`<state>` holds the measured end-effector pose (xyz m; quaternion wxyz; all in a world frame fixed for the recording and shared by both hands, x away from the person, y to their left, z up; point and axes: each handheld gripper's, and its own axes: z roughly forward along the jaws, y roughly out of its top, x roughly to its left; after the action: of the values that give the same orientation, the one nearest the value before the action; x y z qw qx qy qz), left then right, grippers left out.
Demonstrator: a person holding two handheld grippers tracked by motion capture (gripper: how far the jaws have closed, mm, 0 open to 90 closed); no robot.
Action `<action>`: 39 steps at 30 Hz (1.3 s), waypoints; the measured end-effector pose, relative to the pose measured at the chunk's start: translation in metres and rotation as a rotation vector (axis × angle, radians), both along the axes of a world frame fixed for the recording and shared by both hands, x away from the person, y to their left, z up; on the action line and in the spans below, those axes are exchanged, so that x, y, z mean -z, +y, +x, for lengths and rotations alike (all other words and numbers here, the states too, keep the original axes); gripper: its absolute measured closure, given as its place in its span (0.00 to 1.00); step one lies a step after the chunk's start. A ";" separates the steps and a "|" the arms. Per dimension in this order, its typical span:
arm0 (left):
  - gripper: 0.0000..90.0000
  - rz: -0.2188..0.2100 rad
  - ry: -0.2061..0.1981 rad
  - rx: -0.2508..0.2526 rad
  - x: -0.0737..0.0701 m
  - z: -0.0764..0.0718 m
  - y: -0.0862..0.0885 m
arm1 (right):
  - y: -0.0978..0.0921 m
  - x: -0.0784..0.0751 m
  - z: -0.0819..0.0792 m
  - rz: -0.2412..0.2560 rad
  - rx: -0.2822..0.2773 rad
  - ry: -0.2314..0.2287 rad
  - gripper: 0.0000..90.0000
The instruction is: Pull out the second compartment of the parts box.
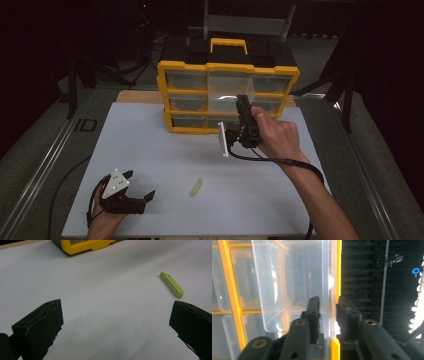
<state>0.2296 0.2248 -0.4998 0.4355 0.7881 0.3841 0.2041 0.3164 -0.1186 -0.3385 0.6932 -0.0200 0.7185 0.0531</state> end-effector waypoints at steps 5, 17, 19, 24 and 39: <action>0.00 -0.002 0.002 0.000 0.000 0.001 -0.001 | -0.005 0.003 -0.002 0.083 -0.008 0.010 0.59; 0.00 -0.002 0.005 -0.001 0.001 0.002 -0.001 | -0.009 0.023 -0.009 0.202 -0.009 -0.023 0.29; 0.00 -0.003 0.004 -0.001 0.001 0.002 -0.001 | -0.009 0.026 -0.011 0.229 -0.017 -0.018 0.26; 0.00 -0.005 0.002 -0.002 0.000 0.002 0.000 | -0.011 0.030 -0.015 0.328 -0.036 0.015 0.22; 0.00 -0.003 0.002 -0.003 0.000 0.002 0.000 | -0.029 0.050 -0.020 0.611 -0.058 0.213 0.20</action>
<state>0.2311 0.2248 -0.5001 0.4358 0.7872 0.3861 0.2035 0.2963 -0.1473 -0.3888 0.5864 0.1739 0.7369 0.2878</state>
